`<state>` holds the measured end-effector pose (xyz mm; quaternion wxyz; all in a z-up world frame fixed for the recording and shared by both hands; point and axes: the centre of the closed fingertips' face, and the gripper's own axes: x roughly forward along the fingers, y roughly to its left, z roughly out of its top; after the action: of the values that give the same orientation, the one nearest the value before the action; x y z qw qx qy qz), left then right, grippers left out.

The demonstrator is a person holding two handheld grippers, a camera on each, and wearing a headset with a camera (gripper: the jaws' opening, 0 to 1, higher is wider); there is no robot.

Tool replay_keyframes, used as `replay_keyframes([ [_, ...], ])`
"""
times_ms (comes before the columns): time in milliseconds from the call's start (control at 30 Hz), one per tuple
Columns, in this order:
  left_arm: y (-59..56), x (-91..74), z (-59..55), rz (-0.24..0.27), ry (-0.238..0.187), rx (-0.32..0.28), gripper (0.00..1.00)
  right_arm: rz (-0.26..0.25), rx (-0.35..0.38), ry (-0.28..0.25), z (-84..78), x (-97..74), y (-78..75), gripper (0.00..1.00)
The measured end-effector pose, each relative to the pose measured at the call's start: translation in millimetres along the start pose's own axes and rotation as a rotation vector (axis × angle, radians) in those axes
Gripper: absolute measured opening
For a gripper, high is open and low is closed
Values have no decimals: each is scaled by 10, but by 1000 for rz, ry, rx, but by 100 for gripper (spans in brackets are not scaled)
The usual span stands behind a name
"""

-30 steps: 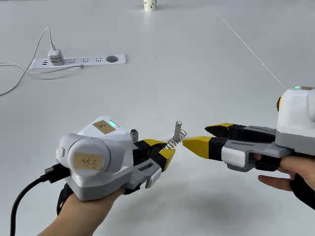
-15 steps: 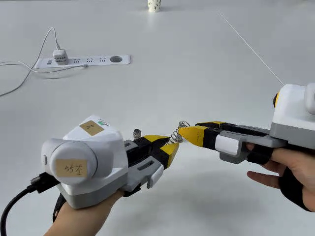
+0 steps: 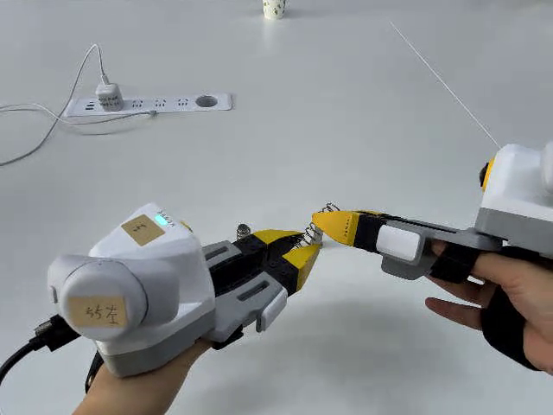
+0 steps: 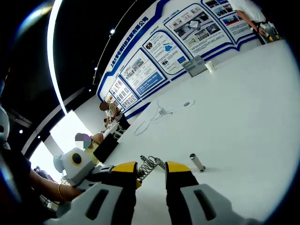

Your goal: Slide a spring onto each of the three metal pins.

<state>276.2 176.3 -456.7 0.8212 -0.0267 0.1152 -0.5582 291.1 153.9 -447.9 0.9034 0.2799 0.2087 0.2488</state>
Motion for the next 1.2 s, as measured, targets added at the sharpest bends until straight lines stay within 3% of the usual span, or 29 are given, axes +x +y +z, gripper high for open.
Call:
replay_keyframes([
  [333,-87,-5,73,-31,-31,11,11,72,43,-31,65,-4,124,17],
  [767,-80,-28,35,-9,8,28,11,113,-11,-9,35,27,253,12],
  [900,-58,-35,-2,5,29,45,11,96,-69,8,13,49,245,11],
  [1100,-28,-55,-20,17,52,65,12,84,-84,-3,52,41,206,11],
  [1200,3,-75,-26,37,72,118,12,69,-112,-14,94,34,189,11],
])
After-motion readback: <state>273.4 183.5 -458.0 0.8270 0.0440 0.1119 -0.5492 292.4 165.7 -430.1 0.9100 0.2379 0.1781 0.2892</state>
